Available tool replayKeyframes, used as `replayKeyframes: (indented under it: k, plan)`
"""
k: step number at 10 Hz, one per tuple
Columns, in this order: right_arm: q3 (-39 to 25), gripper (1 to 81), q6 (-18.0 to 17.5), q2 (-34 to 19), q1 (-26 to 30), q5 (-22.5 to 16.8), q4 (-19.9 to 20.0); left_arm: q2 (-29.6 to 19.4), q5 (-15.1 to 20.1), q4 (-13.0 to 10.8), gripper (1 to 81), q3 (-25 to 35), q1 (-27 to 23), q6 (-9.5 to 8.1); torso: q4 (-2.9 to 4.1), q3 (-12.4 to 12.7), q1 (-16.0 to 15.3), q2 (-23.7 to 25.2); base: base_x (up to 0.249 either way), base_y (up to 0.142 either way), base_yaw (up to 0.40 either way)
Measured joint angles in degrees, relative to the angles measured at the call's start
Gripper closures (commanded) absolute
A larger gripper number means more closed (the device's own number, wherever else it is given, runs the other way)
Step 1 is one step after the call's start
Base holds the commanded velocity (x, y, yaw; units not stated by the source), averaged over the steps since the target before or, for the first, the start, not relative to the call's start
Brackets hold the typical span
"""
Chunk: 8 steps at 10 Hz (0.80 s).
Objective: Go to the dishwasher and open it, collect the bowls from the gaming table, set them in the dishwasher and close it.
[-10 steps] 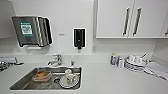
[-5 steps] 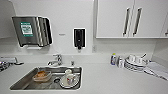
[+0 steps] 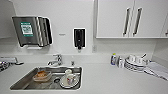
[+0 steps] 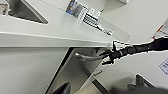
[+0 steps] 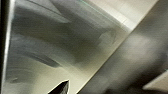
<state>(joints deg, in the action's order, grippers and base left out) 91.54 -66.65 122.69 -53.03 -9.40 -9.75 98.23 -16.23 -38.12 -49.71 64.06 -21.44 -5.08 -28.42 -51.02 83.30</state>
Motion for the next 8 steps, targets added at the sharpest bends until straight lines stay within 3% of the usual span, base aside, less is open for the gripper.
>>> replayKeyframes:
  k: [8]
  plan:
    - [-0.83,1.0,0.11,-0.96,-1.88,2.35,-0.57,0.55,0.02,0.0,1.0,-1.41,0.11,-0.09,0.0,0.02,0.0,0.0,0.0,0.0,0.0]
